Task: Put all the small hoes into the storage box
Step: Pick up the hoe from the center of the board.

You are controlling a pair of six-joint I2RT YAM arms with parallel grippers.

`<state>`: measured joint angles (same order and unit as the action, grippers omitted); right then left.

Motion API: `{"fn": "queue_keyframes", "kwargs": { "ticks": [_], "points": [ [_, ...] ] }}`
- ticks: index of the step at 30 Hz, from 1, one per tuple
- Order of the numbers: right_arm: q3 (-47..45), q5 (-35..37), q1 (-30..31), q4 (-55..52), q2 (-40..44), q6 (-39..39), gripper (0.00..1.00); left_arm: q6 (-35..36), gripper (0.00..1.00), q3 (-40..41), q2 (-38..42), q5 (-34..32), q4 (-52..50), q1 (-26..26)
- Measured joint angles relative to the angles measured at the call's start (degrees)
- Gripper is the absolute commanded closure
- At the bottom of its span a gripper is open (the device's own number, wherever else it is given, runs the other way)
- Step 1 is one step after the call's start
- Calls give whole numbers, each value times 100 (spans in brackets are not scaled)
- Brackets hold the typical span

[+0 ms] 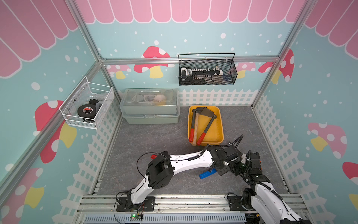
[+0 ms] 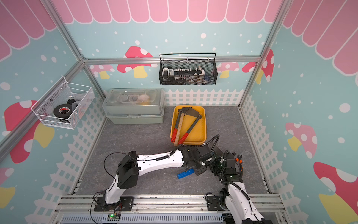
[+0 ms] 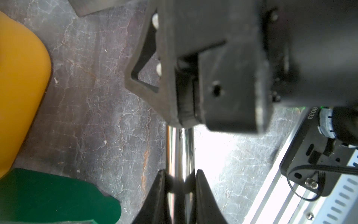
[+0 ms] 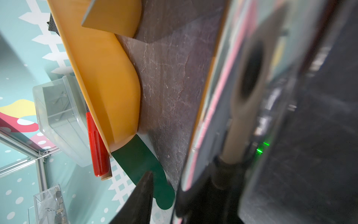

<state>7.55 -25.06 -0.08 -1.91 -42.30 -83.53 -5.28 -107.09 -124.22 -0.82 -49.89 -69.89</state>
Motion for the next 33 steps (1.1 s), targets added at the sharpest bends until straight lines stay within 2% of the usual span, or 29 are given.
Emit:
{"fn": "queue_keyframes", "kwargs": {
  "ticks": [7, 12, 16, 22, 33],
  "points": [
    [-44, 116, -4, -39, 116, -166, 84, -144, 100, 0, -136, 33, 13, -24],
    [-50, 166, -4, -83, 118, -160, 87, -199, 100, 0, -157, 39, 44, -31],
    [-50, 173, -4, -81, 120, -162, 90, -214, 82, 0, -157, 46, 44, -31],
    [-50, 214, -2, -98, 168, -157, 94, -212, 67, 2, -157, 205, 48, -9],
    [-50, 278, 7, -131, 190, -94, 96, -243, 62, 50, -157, 444, 22, 11]
  ]
}}
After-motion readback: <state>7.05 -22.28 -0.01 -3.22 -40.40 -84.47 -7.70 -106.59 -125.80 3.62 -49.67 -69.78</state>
